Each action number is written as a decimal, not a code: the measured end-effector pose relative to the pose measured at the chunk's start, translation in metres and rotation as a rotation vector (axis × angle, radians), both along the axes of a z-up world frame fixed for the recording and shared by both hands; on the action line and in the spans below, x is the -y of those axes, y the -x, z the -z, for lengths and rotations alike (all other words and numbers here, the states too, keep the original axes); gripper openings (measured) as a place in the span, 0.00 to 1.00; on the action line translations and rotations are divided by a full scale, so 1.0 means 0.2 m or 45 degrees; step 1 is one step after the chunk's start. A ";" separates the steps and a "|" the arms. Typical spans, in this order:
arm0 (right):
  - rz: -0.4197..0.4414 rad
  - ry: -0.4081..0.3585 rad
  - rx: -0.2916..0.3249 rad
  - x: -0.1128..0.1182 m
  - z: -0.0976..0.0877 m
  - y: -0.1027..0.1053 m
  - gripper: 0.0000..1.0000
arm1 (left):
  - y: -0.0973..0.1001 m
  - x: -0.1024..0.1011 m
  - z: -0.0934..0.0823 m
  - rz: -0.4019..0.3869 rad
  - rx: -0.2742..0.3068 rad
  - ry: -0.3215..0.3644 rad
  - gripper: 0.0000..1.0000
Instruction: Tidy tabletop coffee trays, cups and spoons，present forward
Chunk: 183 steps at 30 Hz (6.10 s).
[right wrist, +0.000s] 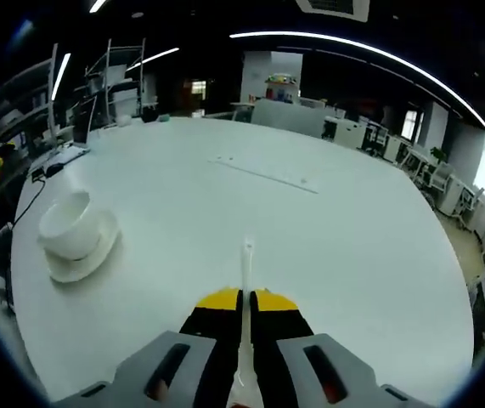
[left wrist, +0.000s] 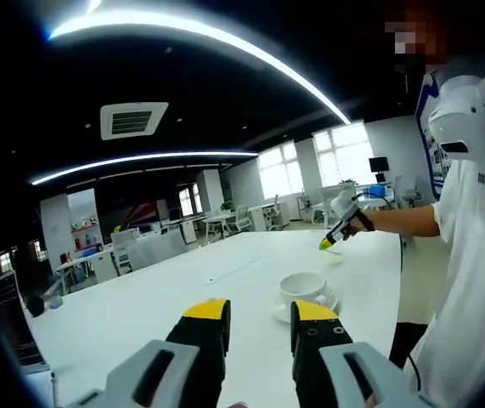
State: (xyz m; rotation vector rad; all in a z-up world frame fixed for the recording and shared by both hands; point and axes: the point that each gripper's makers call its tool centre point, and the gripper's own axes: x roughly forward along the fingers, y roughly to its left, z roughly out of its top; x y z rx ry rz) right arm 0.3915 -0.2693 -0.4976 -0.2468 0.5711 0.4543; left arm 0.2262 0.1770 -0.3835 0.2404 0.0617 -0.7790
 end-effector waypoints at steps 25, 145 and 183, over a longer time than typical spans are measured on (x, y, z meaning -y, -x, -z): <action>-0.186 -0.233 0.342 -0.45 -0.59 0.10 0.05 | 0.04 0.01 -0.01 0.017 -0.022 -0.066 0.30; -0.275 -0.386 0.517 -0.94 -0.46 0.25 0.10 | 0.06 0.00 -0.06 -0.015 0.023 0.057 0.30; 0.323 -0.469 0.731 0.13 -0.46 0.56 0.14 | -0.09 -0.10 0.11 -0.412 0.167 0.173 0.29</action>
